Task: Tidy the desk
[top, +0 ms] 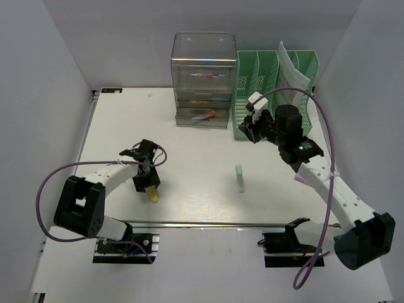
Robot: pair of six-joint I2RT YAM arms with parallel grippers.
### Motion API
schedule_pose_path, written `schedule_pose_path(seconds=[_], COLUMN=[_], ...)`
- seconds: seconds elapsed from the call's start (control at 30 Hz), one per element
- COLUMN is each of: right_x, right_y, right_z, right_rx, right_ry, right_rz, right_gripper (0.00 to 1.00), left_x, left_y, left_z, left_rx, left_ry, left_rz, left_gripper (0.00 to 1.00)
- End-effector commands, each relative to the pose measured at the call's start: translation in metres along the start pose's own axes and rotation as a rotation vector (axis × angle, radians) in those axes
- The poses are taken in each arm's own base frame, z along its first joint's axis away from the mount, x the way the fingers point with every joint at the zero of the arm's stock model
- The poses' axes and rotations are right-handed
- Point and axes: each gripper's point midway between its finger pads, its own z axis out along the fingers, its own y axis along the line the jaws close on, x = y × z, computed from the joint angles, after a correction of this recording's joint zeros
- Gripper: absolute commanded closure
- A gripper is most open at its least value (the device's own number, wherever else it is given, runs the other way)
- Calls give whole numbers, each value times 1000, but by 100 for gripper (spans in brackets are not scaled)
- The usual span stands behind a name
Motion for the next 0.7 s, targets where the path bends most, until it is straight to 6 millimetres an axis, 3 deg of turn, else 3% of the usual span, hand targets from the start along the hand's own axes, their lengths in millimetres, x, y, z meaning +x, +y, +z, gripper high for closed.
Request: schedule_pose_path(seconds=[0.0,0.23,0.37,0.43,0.53,0.67], right_x=[-13,-14,-14,-14,-7,2], right_y=[9,12,12,12,8,1], right_z=[-19,-27,-30,-32,-34,-34], right_rx=[-28,-43,-55,-55,-39,-18], right_ry=[-56,-92,-108,-118,-112,-105], right_rz=[56,115,142,148,150,159], right_gripper=[76,75,76,76,76,78], left_x=[3,5,0,-4,-19,-57], left_y=[8,9,3,-3,-30,-100], left_z=[9,16,11,4,-18,-76], left_rx=[-53,-67,-35,-5,118,450], left_ry=[1,13,-1,-15,-51,-143], left_rz=[-5,-2,-8,-11,3,40], left_gripper=[43,46,76,84,91,96])
